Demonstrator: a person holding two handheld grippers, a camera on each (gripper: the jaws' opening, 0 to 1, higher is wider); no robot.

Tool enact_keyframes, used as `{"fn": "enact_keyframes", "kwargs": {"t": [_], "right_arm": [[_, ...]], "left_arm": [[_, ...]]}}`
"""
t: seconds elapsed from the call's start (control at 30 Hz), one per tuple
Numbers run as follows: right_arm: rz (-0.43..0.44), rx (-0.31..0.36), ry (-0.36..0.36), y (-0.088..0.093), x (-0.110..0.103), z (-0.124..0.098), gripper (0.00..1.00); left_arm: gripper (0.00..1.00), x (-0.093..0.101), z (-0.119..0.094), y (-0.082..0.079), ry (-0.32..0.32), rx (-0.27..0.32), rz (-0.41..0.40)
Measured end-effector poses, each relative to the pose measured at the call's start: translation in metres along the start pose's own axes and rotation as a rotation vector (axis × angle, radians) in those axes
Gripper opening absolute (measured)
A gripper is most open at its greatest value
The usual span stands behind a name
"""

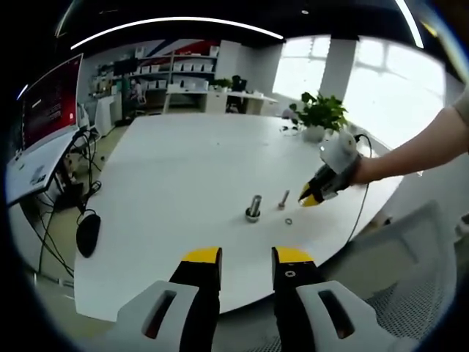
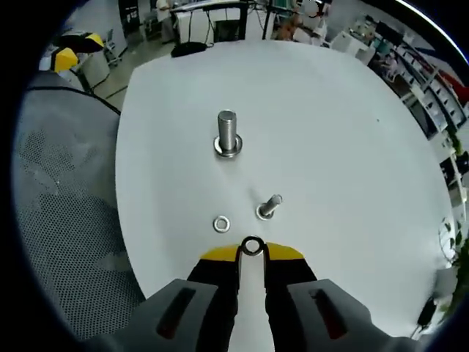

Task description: Place the washer onto the threaded stud by aligning its center hole with the stud, sliding it down to the base, and recovering from edge contact or off-axis alignment until the washer reaches the visible bottom stop.

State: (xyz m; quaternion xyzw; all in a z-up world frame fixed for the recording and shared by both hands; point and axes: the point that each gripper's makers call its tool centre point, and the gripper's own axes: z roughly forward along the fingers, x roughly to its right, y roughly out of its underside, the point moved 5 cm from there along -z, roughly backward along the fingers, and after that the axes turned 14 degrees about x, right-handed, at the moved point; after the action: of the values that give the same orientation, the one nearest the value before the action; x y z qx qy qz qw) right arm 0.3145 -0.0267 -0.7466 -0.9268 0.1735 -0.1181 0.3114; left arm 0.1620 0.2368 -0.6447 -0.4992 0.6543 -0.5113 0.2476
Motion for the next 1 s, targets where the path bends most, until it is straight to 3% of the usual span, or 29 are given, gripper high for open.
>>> {"fn": "enact_keyframes", "kwargs": {"t": [0.53, 1.0], "right_arm": [[-0.015, 0.065, 0.032, -0.023, 0.013, 0.001, 0.14], [-0.046, 0.047, 0.015, -0.03, 0.013, 0.011, 0.14]], "left_arm": [[0.25, 0.0, 0.0, 0.0, -0.004, -0.001, 0.0], [0.25, -0.002, 0.0, 0.0, -0.01, 0.001, -0.001]]}}
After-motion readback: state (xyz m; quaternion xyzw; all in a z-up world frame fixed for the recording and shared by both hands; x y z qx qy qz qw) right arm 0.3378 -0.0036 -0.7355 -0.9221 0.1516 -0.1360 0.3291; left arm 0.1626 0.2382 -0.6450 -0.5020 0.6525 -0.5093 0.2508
